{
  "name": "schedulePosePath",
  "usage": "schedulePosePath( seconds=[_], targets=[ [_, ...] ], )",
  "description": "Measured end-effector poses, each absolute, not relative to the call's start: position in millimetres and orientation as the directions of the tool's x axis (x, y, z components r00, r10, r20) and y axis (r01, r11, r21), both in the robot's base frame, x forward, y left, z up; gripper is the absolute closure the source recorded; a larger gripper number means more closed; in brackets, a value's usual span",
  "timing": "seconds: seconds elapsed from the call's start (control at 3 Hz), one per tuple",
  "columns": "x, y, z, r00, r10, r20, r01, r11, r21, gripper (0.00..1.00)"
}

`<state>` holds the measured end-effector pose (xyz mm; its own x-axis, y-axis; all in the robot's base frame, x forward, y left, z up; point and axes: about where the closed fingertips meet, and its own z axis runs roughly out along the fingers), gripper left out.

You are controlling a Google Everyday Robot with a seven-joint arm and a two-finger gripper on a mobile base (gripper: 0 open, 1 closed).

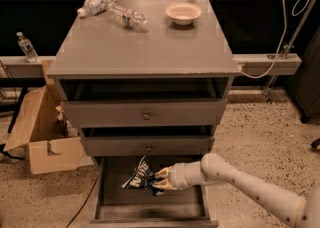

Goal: Pick blue chip bag from bottom drawer and place on counter

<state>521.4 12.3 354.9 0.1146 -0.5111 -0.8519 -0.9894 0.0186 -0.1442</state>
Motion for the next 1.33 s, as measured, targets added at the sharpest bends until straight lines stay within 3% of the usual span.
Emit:
schedulePosePath(
  seconds=[0.33, 1.0, 1.33],
  targets=[
    [503, 15, 440, 0.234, -0.547, -0.804, -0.968, -0.058, -0.243, 1.0],
    [501, 16, 487, 0.28, -0.557, -0.782, -0.957, -0.1, -0.271, 1.0],
    [492, 19, 591, 0.368, -0.594, -0.716, -0.925, -0.157, -0.345, 1.0]
  ],
)
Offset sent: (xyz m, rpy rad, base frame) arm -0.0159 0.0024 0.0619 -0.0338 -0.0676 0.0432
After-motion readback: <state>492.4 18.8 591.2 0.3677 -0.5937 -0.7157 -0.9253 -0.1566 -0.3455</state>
